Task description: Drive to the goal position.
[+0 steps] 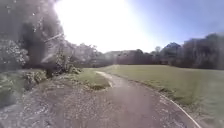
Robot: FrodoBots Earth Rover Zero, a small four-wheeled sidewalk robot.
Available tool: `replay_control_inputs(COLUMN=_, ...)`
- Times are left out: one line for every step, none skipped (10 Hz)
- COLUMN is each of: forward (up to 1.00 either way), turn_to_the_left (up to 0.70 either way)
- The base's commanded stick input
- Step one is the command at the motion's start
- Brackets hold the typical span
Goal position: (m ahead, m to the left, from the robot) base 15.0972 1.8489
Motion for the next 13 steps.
replay_control_inputs(forward=0.5, turn_to_the_left=0.0)
replay_control_inputs(forward=0.5, turn_to_the_left=0.0)
replay_control_inputs(forward=0.5, turn_to_the_left=0.0)
replay_control_inputs(forward=0.5, turn_to_the_left=0.0)
replay_control_inputs(forward=0.5, turn_to_the_left=-0.18)
replay_control_inputs(forward=0.5, turn_to_the_left=-0.27)
replay_control_inputs(forward=0.5, turn_to_the_left=-0.27)
replay_control_inputs(forward=0.5, turn_to_the_left=0.0)
replay_control_inputs(forward=0.5, turn_to_the_left=0.0)
replay_control_inputs(forward=0.5, turn_to_the_left=0.0)
replay_control_inputs(forward=0.5, turn_to_the_left=0.0)
replay_control_inputs(forward=0.5, turn_to_the_left=0.0)
replay_control_inputs(forward=0.5, turn_to_the_left=0.0)
